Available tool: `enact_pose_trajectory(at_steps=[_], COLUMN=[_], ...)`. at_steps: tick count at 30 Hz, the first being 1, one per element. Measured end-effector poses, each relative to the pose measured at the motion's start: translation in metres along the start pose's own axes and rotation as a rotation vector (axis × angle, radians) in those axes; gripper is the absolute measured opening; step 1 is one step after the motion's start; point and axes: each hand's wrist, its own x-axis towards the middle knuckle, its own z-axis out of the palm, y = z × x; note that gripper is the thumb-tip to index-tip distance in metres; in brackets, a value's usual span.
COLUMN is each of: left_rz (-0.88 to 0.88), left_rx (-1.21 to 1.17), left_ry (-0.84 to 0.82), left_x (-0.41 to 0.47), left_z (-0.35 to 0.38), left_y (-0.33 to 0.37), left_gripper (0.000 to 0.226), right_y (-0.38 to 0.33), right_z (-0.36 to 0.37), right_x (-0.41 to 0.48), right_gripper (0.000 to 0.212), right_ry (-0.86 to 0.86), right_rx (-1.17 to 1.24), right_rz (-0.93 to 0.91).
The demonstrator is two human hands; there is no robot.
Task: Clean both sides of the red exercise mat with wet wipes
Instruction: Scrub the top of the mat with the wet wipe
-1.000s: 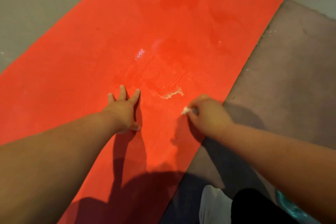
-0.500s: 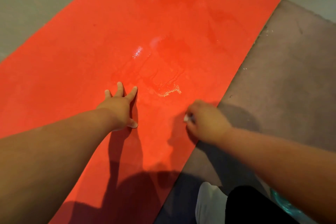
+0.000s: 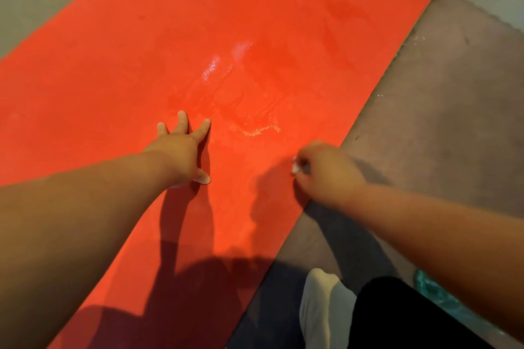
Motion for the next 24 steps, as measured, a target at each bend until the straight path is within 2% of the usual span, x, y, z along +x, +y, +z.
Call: enact_pose_trajectory(at_steps=[2, 3, 4, 8, 10, 13, 16, 19, 21, 24], left_rz=[-0.003, -0.003, -0.002, 0.004, 0.003, 0.000, 0.004, 0.009, 0.009, -0.136], left_rx=[-0.005, -0.008, -0.010, -0.011, -0.009, -0.026, -0.033, -0.047, -0.044, -0.027], left_ry=[-0.003, -0.004, -0.008, -0.006, -0.003, 0.002, 0.016, 0.060, 0.095, 0.194], left_x=[0.001, 0.001, 0.001, 0.001, 0.001, 0.001, 0.001, 0.001, -0.002, -0.006], left_z=[0.000, -0.001, -0.001, -0.002, -0.003, -0.004, -0.003, -0.002, -0.001, 0.003], left_y=[0.002, 0.002, 0.002, 0.001, 0.002, 0.000, -0.003, -0.011, -0.021, -0.034], left_gripper=[0.122, 0.122, 0.122, 0.122, 0.122, 0.122, 0.123, 0.117, 0.112, 0.114], right_y=[-0.016, -0.013, -0.005, 0.052, 0.062, 0.031, -0.012, -0.025, -0.011, 0.023], right_z=[0.008, 0.006, 0.001, -0.046, -0.058, -0.032, -0.002, 0.000, -0.008, -0.033], right_x=[-0.023, -0.020, -0.011, 0.049, 0.061, 0.042, 0.002, -0.005, 0.021, 0.074], right_gripper=[0.008, 0.009, 0.012, 0.016, 0.014, 0.014, 0.014, 0.021, 0.021, 0.022], right_ry=[-0.106, -0.097, -0.053, 0.119, 0.144, 0.075, -0.025, -0.183, -0.135, 0.031], right_rx=[0.017, 0.018, 0.016, -0.088, -0.138, -0.119, -0.052, -0.161, -0.158, -0.163], right_rz=[-0.181, -0.203, -0.162, 0.245, 0.318, 0.230, -0.036, -0.302, -0.261, 0.022])
